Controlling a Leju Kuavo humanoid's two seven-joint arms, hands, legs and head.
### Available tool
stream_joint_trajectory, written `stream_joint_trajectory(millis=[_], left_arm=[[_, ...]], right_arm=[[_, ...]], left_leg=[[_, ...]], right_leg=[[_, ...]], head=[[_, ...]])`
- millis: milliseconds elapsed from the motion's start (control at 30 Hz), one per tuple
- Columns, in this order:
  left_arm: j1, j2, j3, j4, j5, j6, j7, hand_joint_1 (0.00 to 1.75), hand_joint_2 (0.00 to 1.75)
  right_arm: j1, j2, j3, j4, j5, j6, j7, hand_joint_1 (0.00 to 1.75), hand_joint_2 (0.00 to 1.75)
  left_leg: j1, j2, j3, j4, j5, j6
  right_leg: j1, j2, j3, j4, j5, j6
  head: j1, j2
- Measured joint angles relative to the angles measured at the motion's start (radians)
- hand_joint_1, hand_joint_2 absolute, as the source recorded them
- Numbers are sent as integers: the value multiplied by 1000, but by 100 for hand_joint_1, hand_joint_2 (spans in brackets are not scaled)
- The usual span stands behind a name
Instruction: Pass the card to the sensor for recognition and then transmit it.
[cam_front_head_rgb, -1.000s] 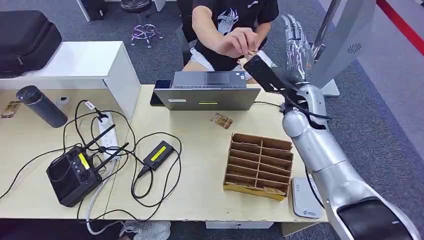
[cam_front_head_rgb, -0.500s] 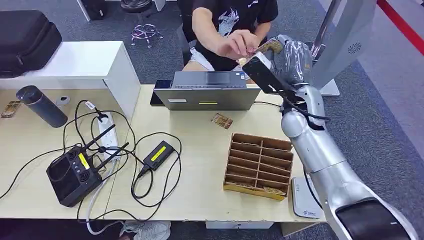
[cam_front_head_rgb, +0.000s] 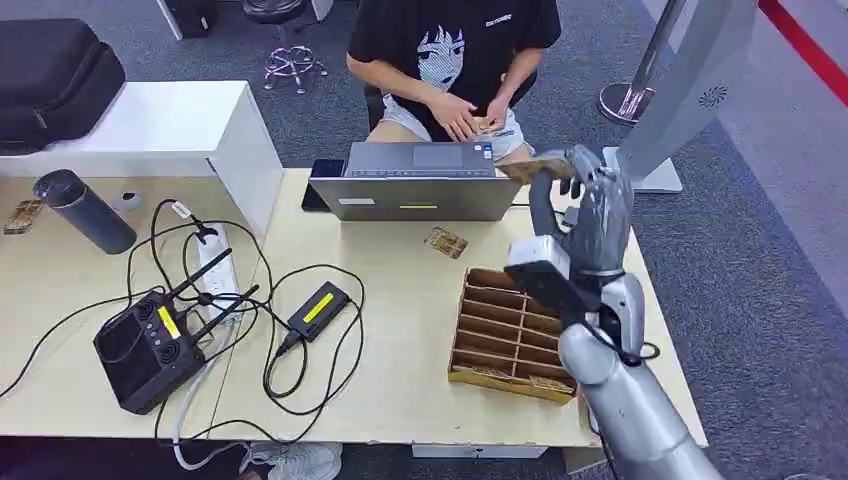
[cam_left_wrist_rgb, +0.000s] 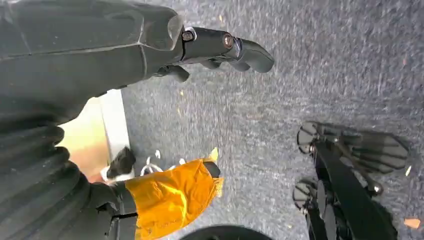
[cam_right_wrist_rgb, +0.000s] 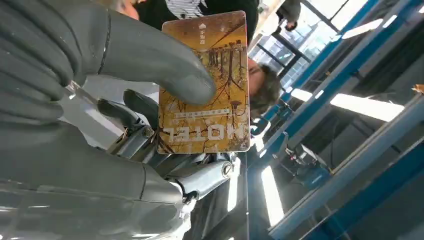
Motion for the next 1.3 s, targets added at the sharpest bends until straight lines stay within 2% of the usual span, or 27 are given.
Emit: stream_joint_trajectory(millis=[133,333,467,567,700,833,1067,1167,1300], left_arm=[[1,-11,0,0,10,8,0,0,175],[7,-32,27,0,55,54,0,0,175],[6,-44,48,0,68,68,0,0,175],[1,-50,57,0,69,72,0,0,175],[1,-54,66,0,72,79,0,0,175],[2,-55,69,0,73,81,0,0,175],[1,-58,69,0,73,81,0,0,175],[1,-59,70,0,77,82,0,0,175],[1,-60,77,0,84,85,0,0,175]], right_arm=[[129,-28,-2,-120,-28,-19,-25,175,175],[436,-70,-71,-304,-129,-28,-175,175,175],[570,-92,-119,-362,-79,-31,-192,175,175],[635,-133,-159,-392,-9,-31,-171,175,175],[675,-172,-217,-395,82,-32,-100,175,175],[699,-205,-244,-397,91,-32,-87,175,175],[710,-222,-254,-400,95,-32,-76,175,175],[713,-244,-256,-400,128,-17,1,175,175],[740,-319,-267,-399,135,62,111,175,175]], left_leg=[[0,3,0,0,-2,0],[0,-1,0,0,-4,2],[0,2,1,0,-6,2],[0,1,2,0,-6,2],[0,3,3,0,-6,2],[0,3,4,0,-6,2],[0,3,4,0,-6,2],[0,3,4,0,-6,2],[-1,2,4,1,-6,3]], right_leg=[[0,3,-1,-1,0,0],[0,-2,2,-1,-3,1],[0,1,1,-2,-4,1],[0,0,3,-2,-4,2],[0,2,4,-2,-4,3],[0,2,4,-2,-4,3],[0,2,4,-2,-4,3],[0,2,4,-2,-4,3],[-1,2,5,-2,-4,3]], head=[[0,0],[-1,0],[0,0],[0,0],[-1,0],[0,0],[-1,0],[-1,0],[0,0]])
